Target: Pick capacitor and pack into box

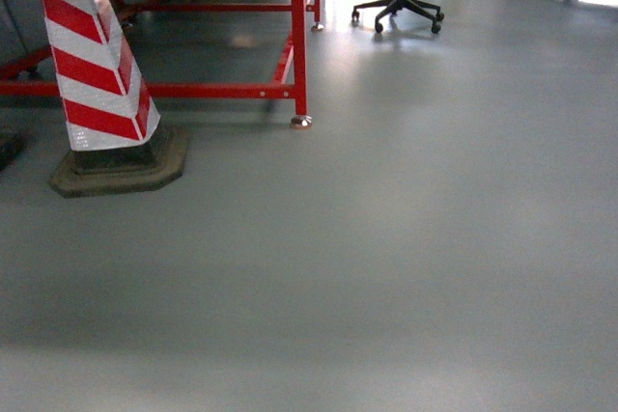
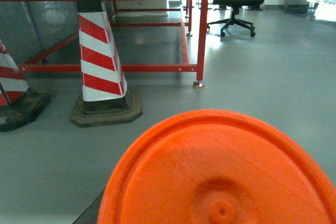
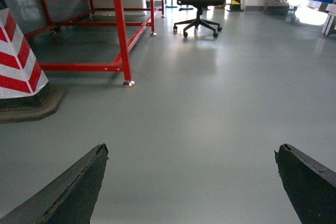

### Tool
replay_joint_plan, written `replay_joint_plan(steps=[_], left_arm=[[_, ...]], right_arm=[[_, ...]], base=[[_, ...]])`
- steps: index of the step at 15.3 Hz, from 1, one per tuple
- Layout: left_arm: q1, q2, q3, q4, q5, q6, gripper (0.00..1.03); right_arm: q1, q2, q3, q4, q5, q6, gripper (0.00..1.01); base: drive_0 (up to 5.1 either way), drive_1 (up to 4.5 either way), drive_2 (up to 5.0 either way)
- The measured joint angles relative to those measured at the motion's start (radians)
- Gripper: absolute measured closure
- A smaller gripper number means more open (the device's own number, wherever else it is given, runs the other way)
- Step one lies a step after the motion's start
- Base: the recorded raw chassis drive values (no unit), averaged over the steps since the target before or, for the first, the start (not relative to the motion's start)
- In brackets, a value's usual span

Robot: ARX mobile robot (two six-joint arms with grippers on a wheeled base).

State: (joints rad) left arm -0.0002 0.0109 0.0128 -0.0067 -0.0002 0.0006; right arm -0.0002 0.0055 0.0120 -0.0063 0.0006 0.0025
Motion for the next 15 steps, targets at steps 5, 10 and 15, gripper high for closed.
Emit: replay_joint_plan(steps=[5, 10, 15], left_arm=[[0.000, 0.000, 0.000, 0.000, 0.000, 0.000, 0.60], [0.000, 0.000, 0.000, 0.000, 0.001, 0.000, 0.60], [0.000, 0.000, 0.000, 0.002, -0.001, 0.000, 0.60]], right_arm=[[0.000, 0.000, 0.000, 0.003, 0.000, 0.000, 0.03], [0.000, 0.000, 0.000, 0.001, -0.001, 0.000, 0.03], [0.000, 0.000, 0.000, 0.002, 0.000, 0.000, 0.03]], base=[[-5.1, 2.40, 2.4], [-5.1, 2.36, 2.4], [-5.1, 2.39, 2.4]])
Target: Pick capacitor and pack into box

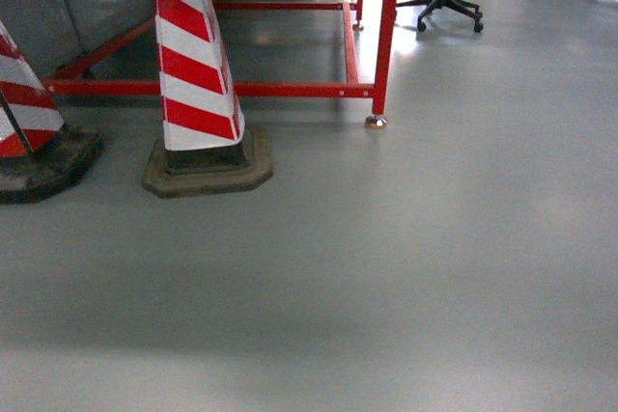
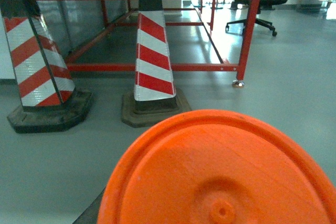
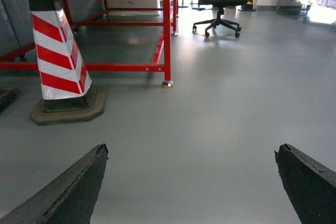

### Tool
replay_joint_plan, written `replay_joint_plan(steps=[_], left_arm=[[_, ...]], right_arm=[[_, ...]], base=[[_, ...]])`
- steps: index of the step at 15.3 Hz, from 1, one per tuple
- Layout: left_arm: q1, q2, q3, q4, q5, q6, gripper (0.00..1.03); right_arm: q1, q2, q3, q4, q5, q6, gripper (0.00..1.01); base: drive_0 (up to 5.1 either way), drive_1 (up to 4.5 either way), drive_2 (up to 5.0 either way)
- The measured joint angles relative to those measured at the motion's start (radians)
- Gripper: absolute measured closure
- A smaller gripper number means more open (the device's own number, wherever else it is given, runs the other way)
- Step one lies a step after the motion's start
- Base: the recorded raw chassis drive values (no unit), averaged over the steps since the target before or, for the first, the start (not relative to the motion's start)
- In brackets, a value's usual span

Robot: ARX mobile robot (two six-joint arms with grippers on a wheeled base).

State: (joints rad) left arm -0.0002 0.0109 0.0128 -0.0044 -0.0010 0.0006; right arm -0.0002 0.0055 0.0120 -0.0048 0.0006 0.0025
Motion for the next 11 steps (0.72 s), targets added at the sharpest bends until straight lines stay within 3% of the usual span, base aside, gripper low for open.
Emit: replay_joint_plan(steps=[11], left_arm=[[0.000, 0.000, 0.000, -0.003, 0.001, 0.000, 0.60]], right_arm=[[0.000, 0.000, 0.000, -0.001, 0.000, 0.000, 0.03]], base=[[-5.0, 2.47, 2.5]])
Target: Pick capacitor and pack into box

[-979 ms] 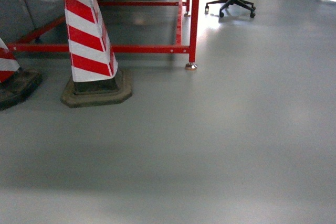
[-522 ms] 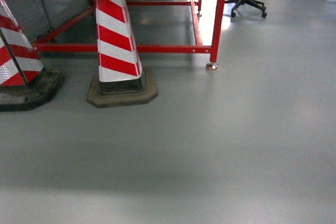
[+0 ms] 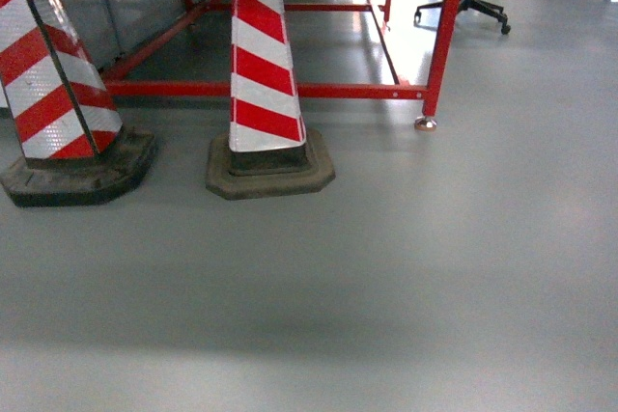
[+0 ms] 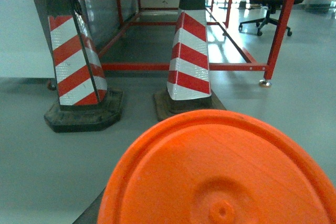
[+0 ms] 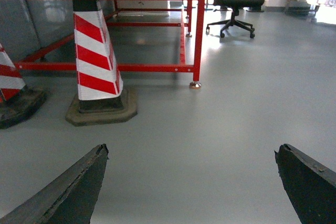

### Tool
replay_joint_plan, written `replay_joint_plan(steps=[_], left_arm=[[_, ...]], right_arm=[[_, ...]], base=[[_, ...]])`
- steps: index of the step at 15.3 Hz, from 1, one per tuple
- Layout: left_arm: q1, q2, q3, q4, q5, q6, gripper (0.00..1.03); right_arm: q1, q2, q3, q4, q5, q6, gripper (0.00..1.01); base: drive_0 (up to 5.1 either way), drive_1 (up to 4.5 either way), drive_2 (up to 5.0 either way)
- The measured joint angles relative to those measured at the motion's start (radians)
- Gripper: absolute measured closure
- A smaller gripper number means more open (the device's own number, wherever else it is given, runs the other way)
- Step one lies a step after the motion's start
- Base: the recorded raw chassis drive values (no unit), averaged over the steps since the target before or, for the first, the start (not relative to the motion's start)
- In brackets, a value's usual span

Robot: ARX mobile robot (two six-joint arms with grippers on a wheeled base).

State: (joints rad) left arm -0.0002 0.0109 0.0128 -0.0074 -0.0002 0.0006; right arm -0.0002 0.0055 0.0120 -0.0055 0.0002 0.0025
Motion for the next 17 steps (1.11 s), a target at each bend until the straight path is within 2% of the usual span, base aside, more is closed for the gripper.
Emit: replay_joint_plan(steps=[4, 17], left_arm=[[0.000, 0.000, 0.000, 0.003, 0.000, 0.000, 0.60], [0.000, 0.000, 0.000, 0.000, -0.001, 0.000, 0.60]], right_arm=[[0.000, 0.000, 0.000, 0.002, 0.000, 0.000, 0.03], [0.000, 0.000, 0.000, 0.000, -0.002, 0.000, 0.03]], base=[[-4.5, 2.37, 2.4], [0.0, 0.00, 0.0]])
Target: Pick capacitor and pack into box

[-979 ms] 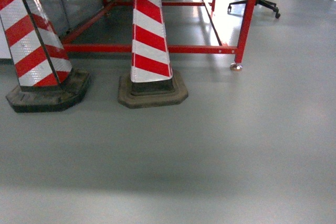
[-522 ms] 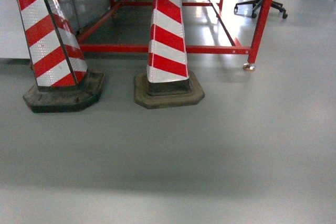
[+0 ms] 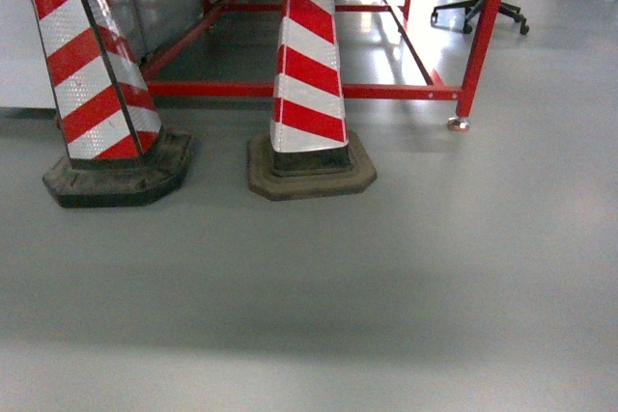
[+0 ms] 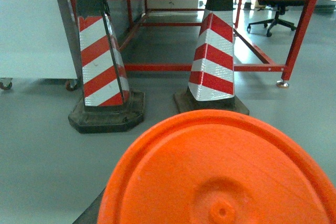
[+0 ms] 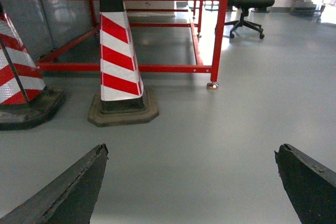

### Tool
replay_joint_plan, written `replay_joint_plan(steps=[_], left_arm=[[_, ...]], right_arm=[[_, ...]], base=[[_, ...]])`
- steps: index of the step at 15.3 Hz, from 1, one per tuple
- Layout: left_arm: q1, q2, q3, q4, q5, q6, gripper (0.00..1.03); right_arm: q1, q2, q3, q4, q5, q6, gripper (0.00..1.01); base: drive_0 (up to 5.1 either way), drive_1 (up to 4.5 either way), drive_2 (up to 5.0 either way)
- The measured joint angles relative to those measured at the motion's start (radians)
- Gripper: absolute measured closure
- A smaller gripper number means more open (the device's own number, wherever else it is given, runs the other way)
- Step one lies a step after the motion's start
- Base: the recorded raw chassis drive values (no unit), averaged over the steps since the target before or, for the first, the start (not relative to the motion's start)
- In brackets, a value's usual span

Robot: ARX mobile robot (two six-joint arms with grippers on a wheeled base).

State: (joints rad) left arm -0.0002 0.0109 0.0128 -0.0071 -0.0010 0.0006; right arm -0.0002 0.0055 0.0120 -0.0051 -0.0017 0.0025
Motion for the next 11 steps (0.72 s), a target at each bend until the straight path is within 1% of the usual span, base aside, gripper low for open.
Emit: replay_joint_plan(steps=[2, 11], left_arm=[[0.000, 0.000, 0.000, 0.000, 0.000, 0.000, 0.60], [0.000, 0.000, 0.000, -0.001, -0.001, 0.000, 0.60]], right_arm=[[0.000, 0.000, 0.000, 0.000, 0.000, 0.000, 0.03], [0.000, 0.000, 0.000, 0.002, 0.000, 0.000, 0.03]], base=[[0.0, 0.00, 0.0], [0.0, 3.71, -3.7]])
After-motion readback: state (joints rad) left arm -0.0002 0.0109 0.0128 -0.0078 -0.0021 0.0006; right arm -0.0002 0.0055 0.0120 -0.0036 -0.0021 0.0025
